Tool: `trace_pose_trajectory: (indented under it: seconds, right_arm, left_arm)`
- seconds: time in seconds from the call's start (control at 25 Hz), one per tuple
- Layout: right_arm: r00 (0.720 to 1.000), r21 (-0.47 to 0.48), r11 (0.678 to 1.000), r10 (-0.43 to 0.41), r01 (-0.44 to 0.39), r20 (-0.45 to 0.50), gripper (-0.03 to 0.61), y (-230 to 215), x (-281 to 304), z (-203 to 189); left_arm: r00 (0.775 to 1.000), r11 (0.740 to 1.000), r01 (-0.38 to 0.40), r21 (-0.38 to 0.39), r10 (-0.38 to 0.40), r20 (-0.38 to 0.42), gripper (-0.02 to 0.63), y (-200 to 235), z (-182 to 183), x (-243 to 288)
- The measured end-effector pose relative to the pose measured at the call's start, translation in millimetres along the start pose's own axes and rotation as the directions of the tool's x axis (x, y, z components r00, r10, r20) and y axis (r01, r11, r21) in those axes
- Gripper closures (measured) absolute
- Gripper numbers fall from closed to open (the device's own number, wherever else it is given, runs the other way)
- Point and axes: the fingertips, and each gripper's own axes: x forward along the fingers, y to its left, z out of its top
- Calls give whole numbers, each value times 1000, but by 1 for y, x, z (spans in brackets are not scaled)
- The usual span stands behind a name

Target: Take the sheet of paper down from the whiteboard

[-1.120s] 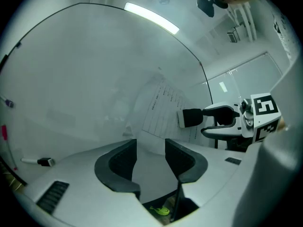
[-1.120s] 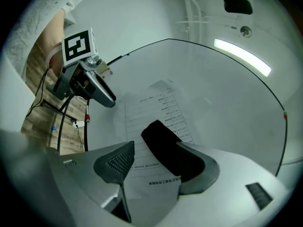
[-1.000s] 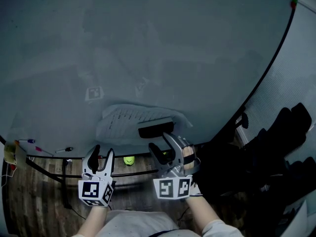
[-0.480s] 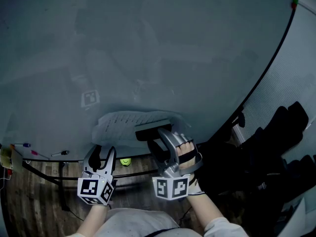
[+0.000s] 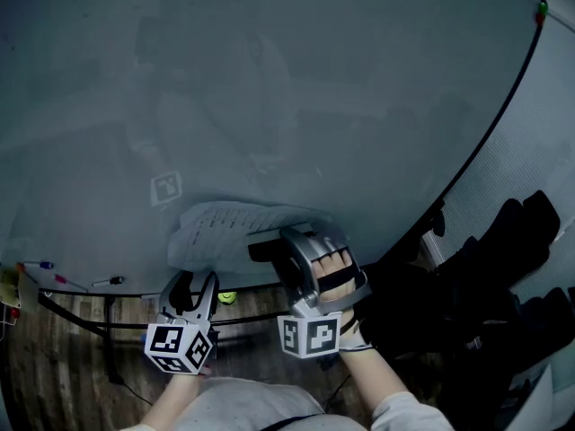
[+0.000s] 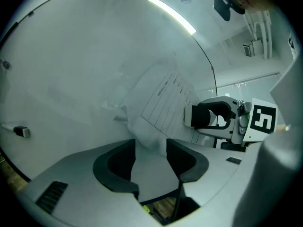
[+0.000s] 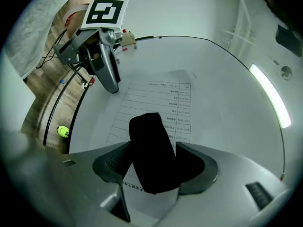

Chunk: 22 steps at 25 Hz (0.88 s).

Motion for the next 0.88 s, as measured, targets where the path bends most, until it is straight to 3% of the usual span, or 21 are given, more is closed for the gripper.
trace_pose_trajectory:
  seconds: [0.28, 0.76, 0.88]
  right_arm:
    - [1000, -9, 1000, -7, 7, 1, 295, 0, 1, 0]
    - [1000, -10, 1000, -7, 7, -8, 297, 1, -2, 1]
    - [1000, -36, 999, -3, 2, -13, 304, 1, -2, 1]
  left_arm:
    - [1000, 1000, -6, -25, 6, 8, 411, 2, -1, 2]
    - [999, 999, 33, -13, -32, 44, 582, -11, 8, 1]
    - [999, 999, 33, -19, -32, 39, 597, -12, 9, 1]
